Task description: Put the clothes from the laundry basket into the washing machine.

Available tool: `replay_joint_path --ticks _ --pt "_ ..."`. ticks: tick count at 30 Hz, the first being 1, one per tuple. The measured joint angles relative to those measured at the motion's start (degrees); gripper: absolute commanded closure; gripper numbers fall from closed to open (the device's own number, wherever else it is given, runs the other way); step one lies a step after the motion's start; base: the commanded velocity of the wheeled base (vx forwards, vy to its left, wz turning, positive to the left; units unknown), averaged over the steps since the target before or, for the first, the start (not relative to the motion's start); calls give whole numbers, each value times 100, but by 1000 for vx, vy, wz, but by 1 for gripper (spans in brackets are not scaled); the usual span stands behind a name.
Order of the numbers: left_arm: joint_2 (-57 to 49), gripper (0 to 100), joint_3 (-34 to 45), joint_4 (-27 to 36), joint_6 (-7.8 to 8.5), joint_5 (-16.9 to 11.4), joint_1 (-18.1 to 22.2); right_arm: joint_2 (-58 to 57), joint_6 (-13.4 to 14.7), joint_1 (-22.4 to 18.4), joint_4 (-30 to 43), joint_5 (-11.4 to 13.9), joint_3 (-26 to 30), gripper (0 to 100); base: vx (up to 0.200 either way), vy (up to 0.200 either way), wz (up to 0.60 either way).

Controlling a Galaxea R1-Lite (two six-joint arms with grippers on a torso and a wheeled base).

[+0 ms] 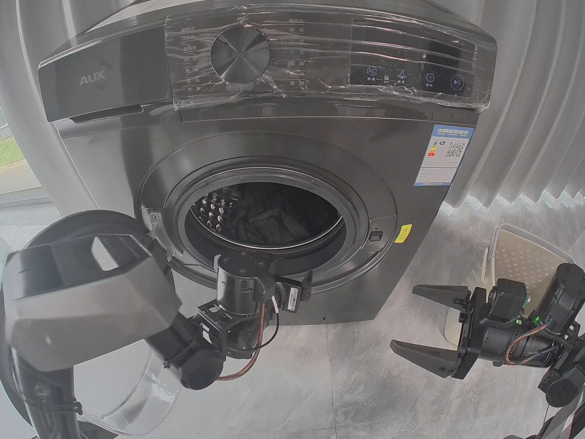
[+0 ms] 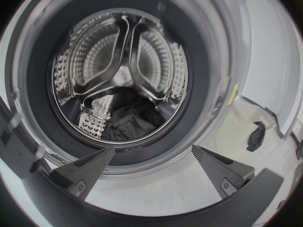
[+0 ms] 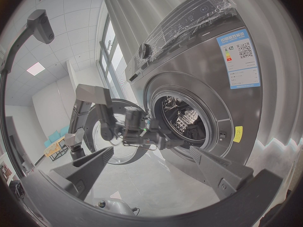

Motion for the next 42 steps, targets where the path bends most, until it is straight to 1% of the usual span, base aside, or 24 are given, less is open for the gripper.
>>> replay_joint_path --ticks 3,4,10,13,16,19,21,25,28,31,36,39,40,42 --pt "-706 0 555 -1 -74 2 -234 -29 0 0 0 -2 6 0 0 0 0" --pt "-813 0 634 -1 -85 2 -266 -35 -2 0 0 -2 9 0 0 0 0" --pt "-2336 0 1652 5 -176 2 -577 -265 -15 -22 7 -62 33 0 0 0 0" --pt "-3088 0 2082 10 -194 5 -627 -501 -15 -39 22 -191 69 0 0 0 0" --pt "-3860 0 2526 27 -207 0 -649 -909 -9 -59 49 -399 160 0 0 0 0" --pt "-4603 0 2950 38 -216 2 -594 -1509 2 -146 145 -577 268 0 0 0 0" --pt "-4935 0 3145 49 -218 2 -546 -1841 0 -235 257 -638 312 0 0 0 0" --pt "-5634 0 3582 67 -219 10 -364 -2667 -79 -581 845 -734 367 0 0 0 0" --pt "-6076 0 3903 78 -218 2 -119 -3272 -138 -1029 1365 -778 375 0 0 0 0" --pt "-6423 0 4198 84 -224 0 110 -3795 -165 -1373 1833 -800 375 0 0 0 0" --pt "-6944 0 4531 185 -233 2 444 -4748 -195 -1869 2879 -809 380 0 0 0 0" --pt "-7234 0 4623 429 -229 -1 642 -5383 -205 -2157 3534 -807 350 0 0 0 0" --pt "-7383 0 4647 623 -219 0 730 -5659 -206 -2269 3835 -807 308 0 0 0 0" --pt "-7523 0 4656 837 -216 10 801 -5934 -208 -2358 4117 -805 268 0 0 0 0"
